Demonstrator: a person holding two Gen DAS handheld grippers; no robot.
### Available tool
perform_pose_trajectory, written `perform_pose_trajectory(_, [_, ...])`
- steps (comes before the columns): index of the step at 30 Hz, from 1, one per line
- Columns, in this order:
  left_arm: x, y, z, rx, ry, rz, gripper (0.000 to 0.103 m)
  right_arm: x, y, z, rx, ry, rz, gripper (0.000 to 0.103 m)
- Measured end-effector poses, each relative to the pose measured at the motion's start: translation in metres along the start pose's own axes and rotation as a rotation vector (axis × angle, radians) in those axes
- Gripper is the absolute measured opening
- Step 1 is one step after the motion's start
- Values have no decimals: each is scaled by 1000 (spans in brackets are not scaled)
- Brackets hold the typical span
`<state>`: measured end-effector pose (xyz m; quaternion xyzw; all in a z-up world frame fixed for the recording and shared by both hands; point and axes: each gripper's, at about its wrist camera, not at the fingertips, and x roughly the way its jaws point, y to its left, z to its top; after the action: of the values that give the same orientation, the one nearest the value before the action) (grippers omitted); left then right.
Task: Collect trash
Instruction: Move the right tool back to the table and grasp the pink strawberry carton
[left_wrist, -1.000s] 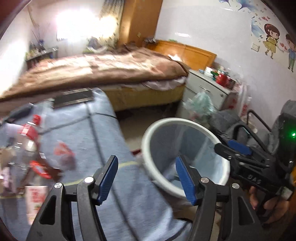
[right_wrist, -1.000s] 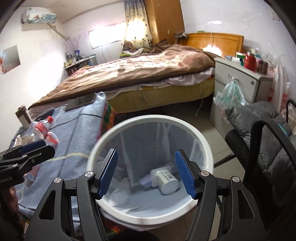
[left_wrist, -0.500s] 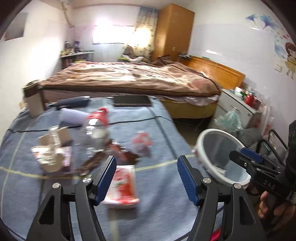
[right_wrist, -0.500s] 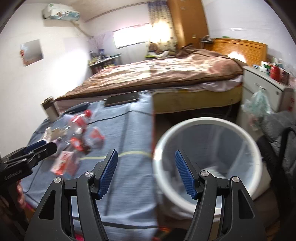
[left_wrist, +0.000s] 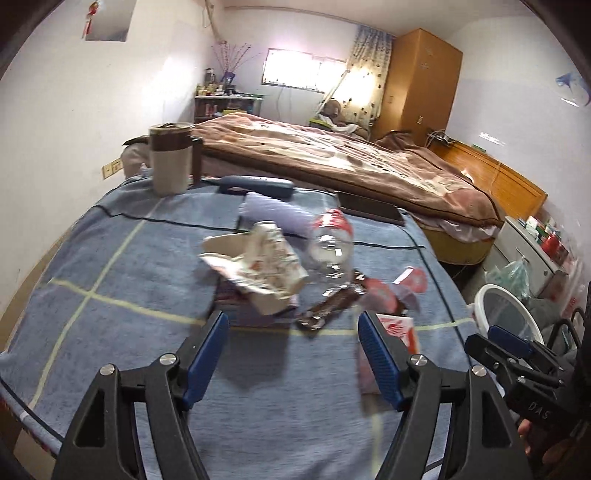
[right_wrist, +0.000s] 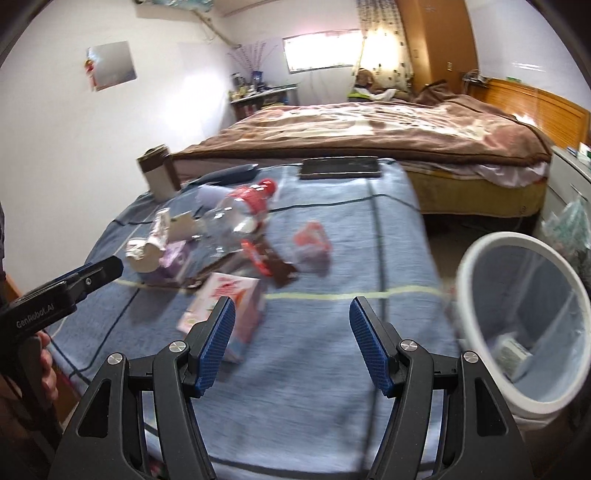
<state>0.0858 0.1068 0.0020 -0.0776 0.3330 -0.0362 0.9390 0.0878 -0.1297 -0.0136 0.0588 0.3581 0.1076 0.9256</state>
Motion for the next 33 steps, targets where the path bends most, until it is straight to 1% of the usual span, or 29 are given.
perform_pose_trajectory(4, [-2,19,-2,-22,0,11,76,10,18,1,-1,19,15,66])
perform_pose_trajectory(6, [-2,27,-2,-26,4,18,78,17,25,1,-10,30,15,66])
perform_pose_trajectory(8, [-2,33,-1,-33,7,18,79,24,33,0,-17,45,4,66])
perform_pose_trajectory(12, [0,43,3,-53,10,6,80,37,43,2,-5,72,-45,66])
perform_pose_trajectory(16, [6,46,10,-65,25,-25,80,50,52,-1,-8,112,-79,68])
perform_pose_trajectory(19, [11,48,15,-80,27,-44,81,52,54,-2,-7,111,-76,74])
perform_pose_trajectory(21, [18,49,18,-104,41,-75,81,52,56,-2,-12,106,-90,74])
perform_pose_trajectory(24, [25,50,21,-122,54,-97,81,56,58,-1,-13,114,-66,74])
perform_pose_trajectory(26, [30,48,23,-119,64,-88,81,58,62,-3,-21,116,-45,74])
perform_pose_trajectory(29, [37,46,26,-122,74,-91,81,59,69,-5,-52,104,-69,74])
perform_pose_trajectory(31, [42,45,27,-123,89,-80,81,62,71,-5,-65,110,-80,74])
perform_pose_trajectory(33, [44,43,27,-116,87,-78,81,65,69,-6,-67,130,-86,74])
